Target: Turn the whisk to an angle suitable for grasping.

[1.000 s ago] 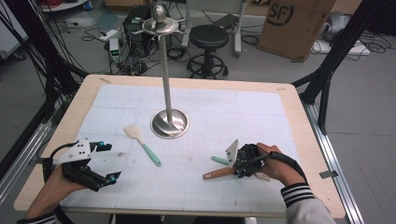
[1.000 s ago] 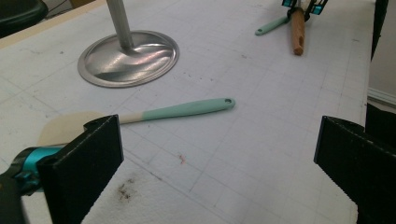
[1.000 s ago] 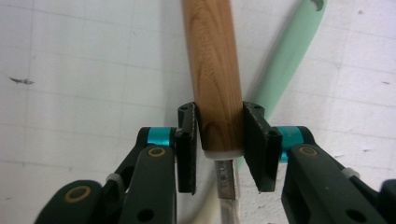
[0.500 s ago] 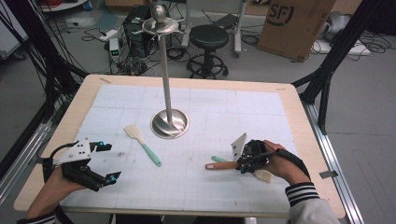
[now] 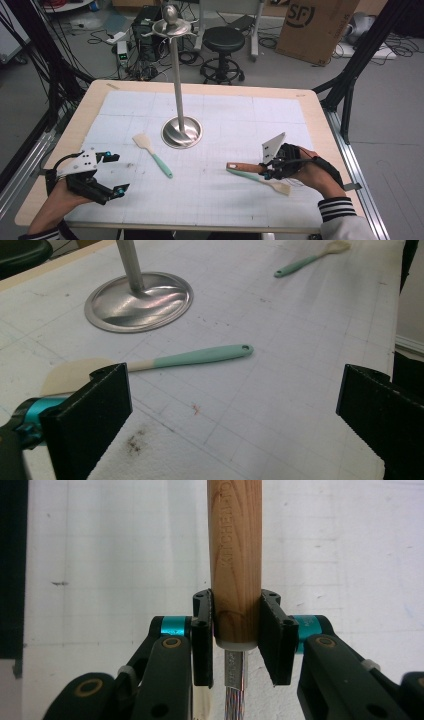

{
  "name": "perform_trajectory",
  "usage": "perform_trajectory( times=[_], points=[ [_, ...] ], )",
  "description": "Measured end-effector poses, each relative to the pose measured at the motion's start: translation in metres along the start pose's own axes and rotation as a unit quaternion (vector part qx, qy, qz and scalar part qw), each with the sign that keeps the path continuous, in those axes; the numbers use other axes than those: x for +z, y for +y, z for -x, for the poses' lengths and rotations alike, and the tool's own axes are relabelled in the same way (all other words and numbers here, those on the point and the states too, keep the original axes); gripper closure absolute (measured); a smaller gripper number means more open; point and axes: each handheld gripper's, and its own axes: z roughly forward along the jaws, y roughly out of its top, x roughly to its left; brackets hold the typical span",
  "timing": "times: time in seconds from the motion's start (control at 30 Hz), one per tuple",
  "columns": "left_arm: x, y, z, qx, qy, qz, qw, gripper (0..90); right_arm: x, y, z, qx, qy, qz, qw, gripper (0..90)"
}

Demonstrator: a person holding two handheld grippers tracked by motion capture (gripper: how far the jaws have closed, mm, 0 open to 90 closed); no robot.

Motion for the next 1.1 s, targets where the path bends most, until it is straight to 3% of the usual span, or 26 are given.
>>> perform_trajectory(
  times=[0.03,0.17,0.27,0.33,0.37,0.4,0.43,0.47,0.6,0.63,0.67,0.7,0.8,0.83,0.97,1.07,1.1],
  points=[
    [0.0,0.0,0.0,0.0,0.0,0.0,1.0,1.9,-0.006,-0.001,0.001,0.008,-0.002,0.02,0.9998,70.1],
    [0.0,-0.001,0.0,0.001,0.001,0.0,1.0,1.9,-0.015,-0.001,0.002,0.018,-0.002,0.043,0.9989,70.1],
    [-0.001,-0.001,-0.001,0.0,0.003,0.0,1.0,1.9,-0.025,0.0,0.004,0.039,0.0,0.082,0.9959,70.2],
    [-0.001,-0.001,-0.001,0.0,0.002,0.0,1.0,1.9,-0.027,0.001,0.004,0.042,-0.001,0.093,0.9948,70.2],
    [-0.001,-0.001,-0.001,-0.001,0.002,0.0,1.0,1.9,-0.032,0.002,0.005,0.046,0.002,0.116,0.9922,70.2],
    [0.0,-0.001,-0.001,-0.002,0.002,0.001,1.0,1.9,-0.032,0.002,0.005,0.046,0.002,0.116,0.9922,70.2],
    [0.0,-0.001,-0.001,-0.002,0.001,0.002,1.0,1.9,-0.034,0.003,0.005,0.05,0.004,0.127,0.9906,70.2],
    [0.001,0.0,-0.002,-0.002,0.001,0.001,1.0,1.8,-0.039,0.004,0.006,0.058,0.012,0.158,0.9856,70.2],
    [0.002,0.0,-0.003,-0.003,-0.001,-0.001,1.0,1.9,-0.048,0.006,0.007,0.064,0.022,0.207,0.976,70.2],
    [0.002,0.0,-0.003,-0.003,-0.002,-0.001,1.0,1.9,-0.048,0.006,0.007,0.064,0.022,0.207,0.976,70.2],
    [0.002,0.0,-0.003,-0.002,-0.003,0.0,1.0,1.9,-0.05,0.007,0.008,0.066,0.026,0.22,0.9729,70.2],
    [0.002,0.0,-0.003,-0.003,-0.003,0.0,1.0,1.9,-0.054,0.01,0.009,0.068,0.031,0.244,0.967,70.2],
    [0.002,0.0,-0.003,-0.003,-0.002,0.0,1.0,1.8,-0.056,0.014,0.01,0.069,0.04,0.261,0.9621,70.2],
    [0.002,0.0,-0.003,-0.005,-0.002,0.001,1.0,1.9,-0.059,0.02,0.011,0.07,0.051,0.278,0.9567,70.2],
    [0.002,0.0,-0.003,-0.003,-0.002,0.001,1.0,1.9,-0.063,0.034,0.01,0.062,0.064,0.291,0.9527,70.1],
    [0.001,0.0,-0.004,-0.004,-0.002,0.003,1.0,1.8,-0.064,0.047,0.01,0.052,0.076,0.306,0.9475,70.2],
    [0.001,0.0,-0.004,-0.003,-0.001,0.003,1.0,1.8,-0.064,0.047,0.01,0.052,0.076,0.306,0.9475,70.2]
  ],
)
